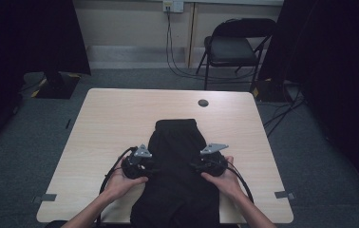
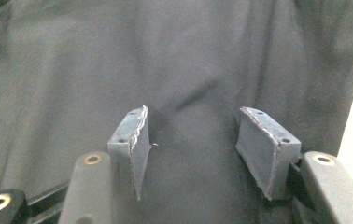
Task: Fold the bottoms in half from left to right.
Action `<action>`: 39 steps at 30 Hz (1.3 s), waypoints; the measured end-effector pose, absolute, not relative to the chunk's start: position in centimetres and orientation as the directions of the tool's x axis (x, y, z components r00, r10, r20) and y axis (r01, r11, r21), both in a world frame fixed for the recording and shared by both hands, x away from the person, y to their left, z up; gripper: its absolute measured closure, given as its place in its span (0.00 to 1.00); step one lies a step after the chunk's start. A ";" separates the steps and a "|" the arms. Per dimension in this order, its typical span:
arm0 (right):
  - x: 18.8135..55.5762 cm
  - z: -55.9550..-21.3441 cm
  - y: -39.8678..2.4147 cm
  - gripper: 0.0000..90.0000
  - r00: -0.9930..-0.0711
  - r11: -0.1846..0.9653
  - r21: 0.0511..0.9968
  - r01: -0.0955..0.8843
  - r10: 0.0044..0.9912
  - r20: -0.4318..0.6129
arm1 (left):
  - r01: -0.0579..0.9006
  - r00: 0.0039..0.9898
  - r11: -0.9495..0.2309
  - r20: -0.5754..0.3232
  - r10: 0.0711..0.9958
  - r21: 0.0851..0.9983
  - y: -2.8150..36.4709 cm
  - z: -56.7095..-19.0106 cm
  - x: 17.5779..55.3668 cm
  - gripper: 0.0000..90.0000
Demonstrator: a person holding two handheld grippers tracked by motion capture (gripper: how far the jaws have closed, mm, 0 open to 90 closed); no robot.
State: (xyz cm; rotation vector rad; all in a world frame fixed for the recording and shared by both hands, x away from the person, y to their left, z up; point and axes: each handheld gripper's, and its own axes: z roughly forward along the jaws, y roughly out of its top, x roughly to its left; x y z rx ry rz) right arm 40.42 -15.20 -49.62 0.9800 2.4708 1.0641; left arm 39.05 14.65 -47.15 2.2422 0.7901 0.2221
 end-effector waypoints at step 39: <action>43.7 -48.9 -14.9 0.50 -0.647 0.418 0.763 0.493 0.763 0.000 | 0.500 0.782 -0.591 -0.038 0.622 0.633 14.5 -48.3 37.2 0.60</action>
